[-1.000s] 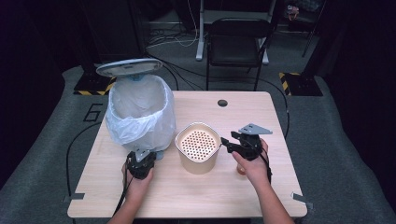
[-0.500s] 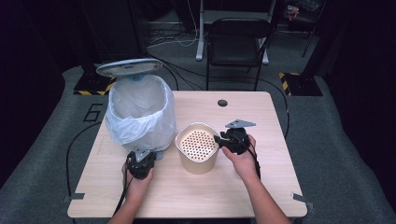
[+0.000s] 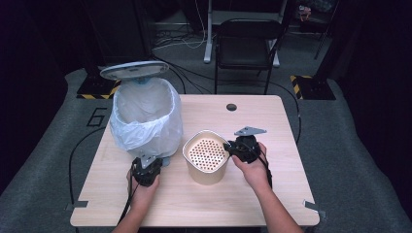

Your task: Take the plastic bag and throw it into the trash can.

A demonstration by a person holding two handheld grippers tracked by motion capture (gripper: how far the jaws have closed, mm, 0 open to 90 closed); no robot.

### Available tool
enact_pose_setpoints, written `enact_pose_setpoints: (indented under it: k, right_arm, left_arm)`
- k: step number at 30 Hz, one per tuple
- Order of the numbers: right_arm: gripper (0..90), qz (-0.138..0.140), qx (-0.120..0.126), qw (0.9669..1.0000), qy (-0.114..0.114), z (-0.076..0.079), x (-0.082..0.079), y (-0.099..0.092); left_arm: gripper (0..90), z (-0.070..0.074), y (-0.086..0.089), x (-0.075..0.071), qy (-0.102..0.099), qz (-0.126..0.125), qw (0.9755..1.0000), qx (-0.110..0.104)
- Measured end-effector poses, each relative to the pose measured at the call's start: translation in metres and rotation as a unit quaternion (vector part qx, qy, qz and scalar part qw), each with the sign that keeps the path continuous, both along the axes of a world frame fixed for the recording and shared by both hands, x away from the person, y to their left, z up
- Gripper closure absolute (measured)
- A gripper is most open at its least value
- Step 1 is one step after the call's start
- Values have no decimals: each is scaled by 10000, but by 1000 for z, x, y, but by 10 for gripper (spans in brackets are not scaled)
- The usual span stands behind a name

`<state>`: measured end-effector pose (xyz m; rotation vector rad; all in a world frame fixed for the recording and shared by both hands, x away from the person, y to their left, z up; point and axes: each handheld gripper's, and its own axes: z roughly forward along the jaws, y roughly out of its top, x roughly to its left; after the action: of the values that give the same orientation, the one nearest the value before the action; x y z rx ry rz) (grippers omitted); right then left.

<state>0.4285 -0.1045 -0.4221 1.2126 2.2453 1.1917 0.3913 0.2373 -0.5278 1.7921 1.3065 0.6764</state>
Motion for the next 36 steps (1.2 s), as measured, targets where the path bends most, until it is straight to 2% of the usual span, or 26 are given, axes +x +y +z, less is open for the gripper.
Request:
enact_pose_setpoints:
  k: [5,6,8,9,19,22,25,28,29,30,32,33,34,36]
  right_arm:
    - [783,110,-5,9999,-29,-1,-15,-5]
    - [785,137,16,9999,-32,-1,-21,-8]
    - [785,132,39,9999,-24,-1,-24,-9]
    - [785,138,59,9999,-25,-1,-26,-10]
    - [773,210,92,9997,-57,-2,-52,-20]
    - [667,156,162,9997,-95,-1,-57,-23]
    - [570,122,305,9993,-200,6,-59,-29]
    - [474,12,325,9988,-356,12,-59,-36]
    - [421,-72,305,9987,-409,14,-59,-42]
    - [421,-72,305,9987,-409,14,-59,-42]
    - [366,-156,286,9982,-507,15,-58,-48]
    - [304,-245,245,9976,-596,14,-58,-54]
    - [304,-245,245,9976,-596,14,-58,-54]
    - [250,-327,160,9973,-638,11,-57,-59]
  left_arm:
    - [825,0,0,0,-3,2,10000,2]
    - [825,1,1,0,56,-31,10000,20]
    - [825,0,0,0,-6,6,10000,1]
    - [825,1,0,0,55,-28,10000,28]
    - [825,1,1,0,55,-30,10000,25]
    - [825,1,1,0,74,-19,10000,17]
    - [825,1,1,0,56,-31,10000,19]
    - [825,1,1,0,57,-32,10000,26]
    - [825,1,1,0,57,-31,10000,26]
    - [825,1,1,0,68,-30,10000,26]
    - [825,1,0,0,54,-29,10000,28]
    - [825,1,1,0,76,-35,10000,27]
    - [825,1,1,0,76,-35,10000,27]
    - [825,1,0,0,62,-12,10000,12]
